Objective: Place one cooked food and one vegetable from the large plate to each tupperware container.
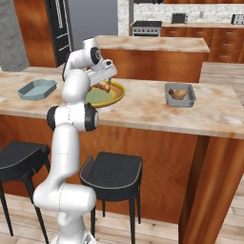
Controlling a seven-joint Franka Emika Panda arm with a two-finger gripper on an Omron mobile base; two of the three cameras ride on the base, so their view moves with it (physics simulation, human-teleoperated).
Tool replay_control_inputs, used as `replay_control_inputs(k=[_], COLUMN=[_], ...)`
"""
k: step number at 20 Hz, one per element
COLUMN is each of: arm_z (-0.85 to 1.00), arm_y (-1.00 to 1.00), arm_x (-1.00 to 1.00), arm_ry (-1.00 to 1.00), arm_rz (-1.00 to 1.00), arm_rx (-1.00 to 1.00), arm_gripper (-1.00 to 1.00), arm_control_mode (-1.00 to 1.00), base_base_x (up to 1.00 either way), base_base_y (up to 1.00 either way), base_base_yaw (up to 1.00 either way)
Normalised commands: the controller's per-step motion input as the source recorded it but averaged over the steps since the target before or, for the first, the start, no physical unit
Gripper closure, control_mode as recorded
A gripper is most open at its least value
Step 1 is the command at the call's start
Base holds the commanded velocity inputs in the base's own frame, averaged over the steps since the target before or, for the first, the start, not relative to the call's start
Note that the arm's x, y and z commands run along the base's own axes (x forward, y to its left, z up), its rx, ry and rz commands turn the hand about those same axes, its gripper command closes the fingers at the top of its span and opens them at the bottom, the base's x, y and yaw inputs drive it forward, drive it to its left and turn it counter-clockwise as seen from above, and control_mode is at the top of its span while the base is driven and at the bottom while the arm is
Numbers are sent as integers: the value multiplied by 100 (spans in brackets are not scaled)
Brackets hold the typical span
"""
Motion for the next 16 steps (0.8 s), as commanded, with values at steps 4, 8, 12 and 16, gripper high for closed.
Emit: replay_control_inputs(k=[4, 8, 12, 16], arm_z=[-63, -20, 41, 67], arm_y=[-5, -16, -3, 0], arm_x=[0, -29, -32, -52], arm_ry=[6, -2, -19, -36], arm_rz=[-12, -11, -10, -11], arm_rx=[0, 4, 14, 17], arm_gripper=[100, 100, 100, 100], arm_control_mode=[-100, -100, -100, -100], base_base_x=[0, 0, 0, 0], base_base_y=[0, 0, 0, 0], base_base_yaw=[0, 0, 0, 0])
